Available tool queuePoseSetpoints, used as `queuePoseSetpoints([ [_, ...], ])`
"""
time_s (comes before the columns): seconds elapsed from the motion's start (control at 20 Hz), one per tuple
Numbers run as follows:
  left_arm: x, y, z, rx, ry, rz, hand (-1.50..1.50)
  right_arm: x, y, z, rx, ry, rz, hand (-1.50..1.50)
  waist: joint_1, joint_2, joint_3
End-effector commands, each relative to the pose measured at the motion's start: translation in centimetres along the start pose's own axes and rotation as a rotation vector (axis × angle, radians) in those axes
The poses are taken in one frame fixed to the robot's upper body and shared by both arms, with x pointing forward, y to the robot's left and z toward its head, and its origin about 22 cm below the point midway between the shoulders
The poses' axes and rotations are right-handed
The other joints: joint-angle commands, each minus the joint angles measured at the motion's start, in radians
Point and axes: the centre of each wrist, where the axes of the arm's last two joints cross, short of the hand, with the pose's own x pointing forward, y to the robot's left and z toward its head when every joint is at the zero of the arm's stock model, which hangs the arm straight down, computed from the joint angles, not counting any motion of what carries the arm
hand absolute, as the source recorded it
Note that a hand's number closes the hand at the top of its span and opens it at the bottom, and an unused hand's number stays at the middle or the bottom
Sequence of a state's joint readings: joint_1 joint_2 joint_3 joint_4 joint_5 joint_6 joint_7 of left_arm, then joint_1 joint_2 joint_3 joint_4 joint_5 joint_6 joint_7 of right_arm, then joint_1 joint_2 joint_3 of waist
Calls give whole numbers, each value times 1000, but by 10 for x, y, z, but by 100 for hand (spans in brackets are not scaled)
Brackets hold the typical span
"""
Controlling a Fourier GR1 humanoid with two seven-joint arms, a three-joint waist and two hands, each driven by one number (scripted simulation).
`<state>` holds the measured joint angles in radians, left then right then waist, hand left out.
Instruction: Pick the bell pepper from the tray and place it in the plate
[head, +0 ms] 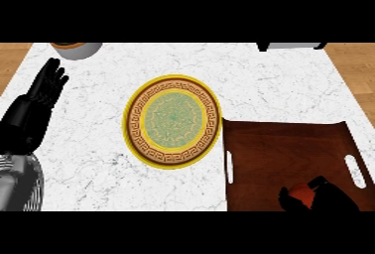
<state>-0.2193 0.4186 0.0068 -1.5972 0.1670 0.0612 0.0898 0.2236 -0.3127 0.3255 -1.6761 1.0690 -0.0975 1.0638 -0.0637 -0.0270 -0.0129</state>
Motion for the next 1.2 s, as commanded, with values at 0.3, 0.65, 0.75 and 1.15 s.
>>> queuePoseSetpoints([
  [0.3,-6,2,3,-16,-20,-6,0,-9,-43,135,-224,-70,-224,150,23,18,9],
  [0.65,12,-12,2,-49,-40,0,0,27,-85,195,-373,-365,-480,150,55,18,11],
  [0.75,-3,-14,-6,-42,-24,8,0,36,-81,208,-377,-420,-517,150,50,26,11],
  [1.15,7,-22,-15,-63,-31,21,0,57,-91,205,-366,-517,-500,150,80,37,10],
])
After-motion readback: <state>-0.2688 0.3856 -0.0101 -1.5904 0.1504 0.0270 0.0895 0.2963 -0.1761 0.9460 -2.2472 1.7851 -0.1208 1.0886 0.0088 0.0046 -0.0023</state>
